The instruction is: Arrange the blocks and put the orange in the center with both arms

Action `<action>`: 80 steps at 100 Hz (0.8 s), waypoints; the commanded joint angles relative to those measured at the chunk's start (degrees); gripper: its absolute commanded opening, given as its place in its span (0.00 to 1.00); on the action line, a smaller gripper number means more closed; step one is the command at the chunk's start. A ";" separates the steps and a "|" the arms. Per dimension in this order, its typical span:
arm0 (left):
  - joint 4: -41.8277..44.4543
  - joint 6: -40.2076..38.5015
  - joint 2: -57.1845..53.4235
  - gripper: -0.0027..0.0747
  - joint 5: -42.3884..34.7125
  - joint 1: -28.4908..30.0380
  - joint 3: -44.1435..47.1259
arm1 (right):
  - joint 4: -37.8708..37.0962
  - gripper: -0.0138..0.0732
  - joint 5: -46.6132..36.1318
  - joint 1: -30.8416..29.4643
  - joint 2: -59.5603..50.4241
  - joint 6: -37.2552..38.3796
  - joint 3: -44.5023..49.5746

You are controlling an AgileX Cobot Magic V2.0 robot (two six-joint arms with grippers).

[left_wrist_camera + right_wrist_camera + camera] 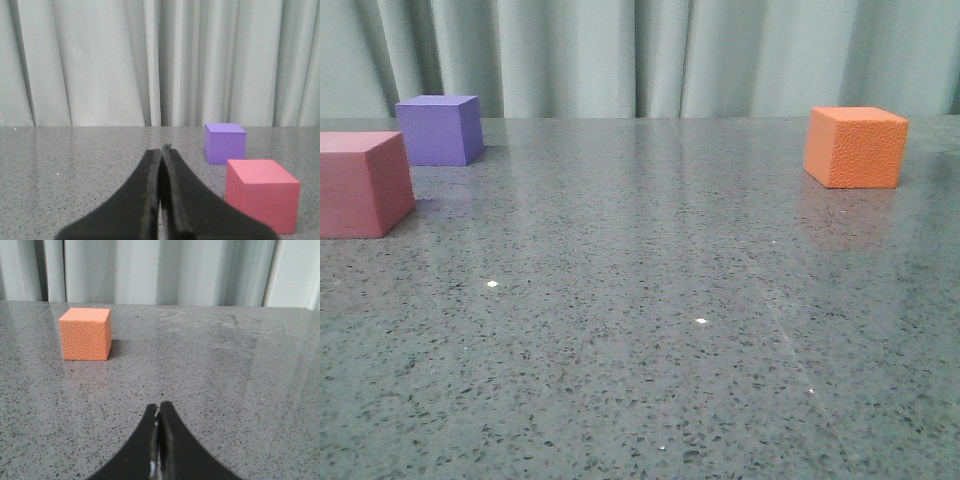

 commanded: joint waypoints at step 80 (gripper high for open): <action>-0.52 0.07 -1.82 0.01 -5.25 -0.23 1.15 | -0.85 0.08 -10.10 0.03 -1.44 -0.17 -0.29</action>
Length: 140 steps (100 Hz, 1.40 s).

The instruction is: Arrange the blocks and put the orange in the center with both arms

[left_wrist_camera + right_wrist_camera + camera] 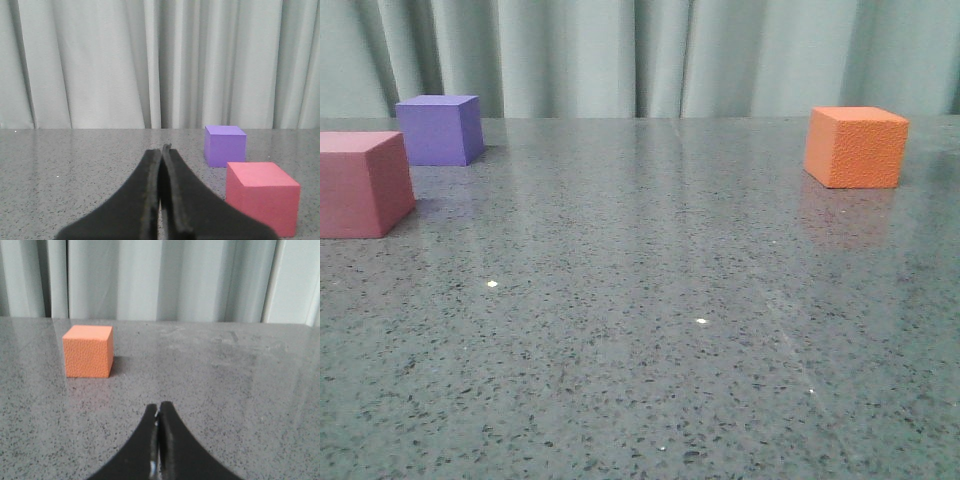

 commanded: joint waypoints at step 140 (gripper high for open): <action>-1.81 0.07 35.11 0.84 16.60 -0.10 -34.90 | 2.86 0.88 25.61 0.03 35.88 -0.12 -38.00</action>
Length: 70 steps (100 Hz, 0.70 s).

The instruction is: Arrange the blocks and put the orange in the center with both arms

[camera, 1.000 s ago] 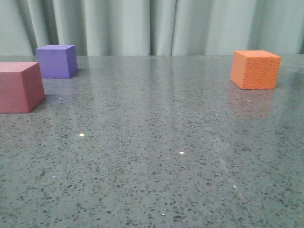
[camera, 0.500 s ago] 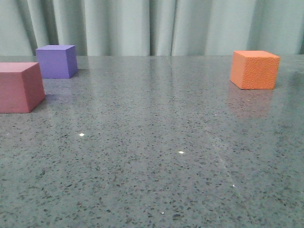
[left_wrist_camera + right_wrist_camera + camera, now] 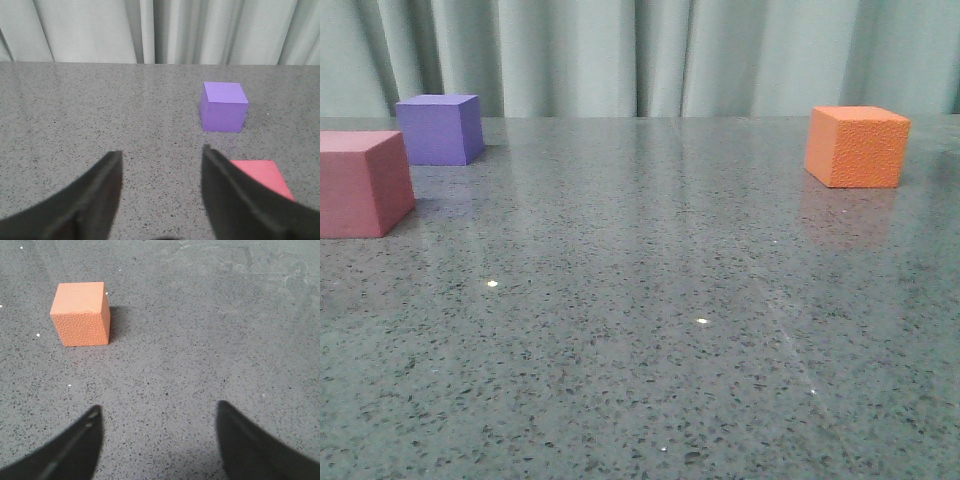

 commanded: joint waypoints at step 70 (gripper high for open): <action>-0.45 0.07 0.92 0.75 -14.61 -0.10 -2.23 | 3.52 0.90 9.31 2.04 18.37 -0.19 -22.61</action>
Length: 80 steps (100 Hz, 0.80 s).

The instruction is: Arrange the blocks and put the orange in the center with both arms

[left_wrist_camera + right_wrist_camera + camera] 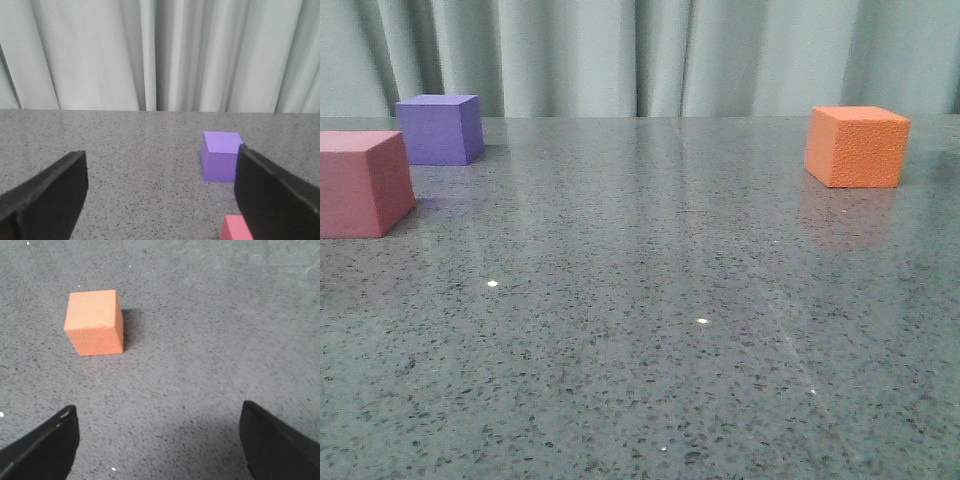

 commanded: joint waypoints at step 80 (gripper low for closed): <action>-0.45 0.07 0.34 0.75 -5.09 -0.10 -2.18 | 5.06 0.90 24.23 7.31 52.77 0.74 -54.93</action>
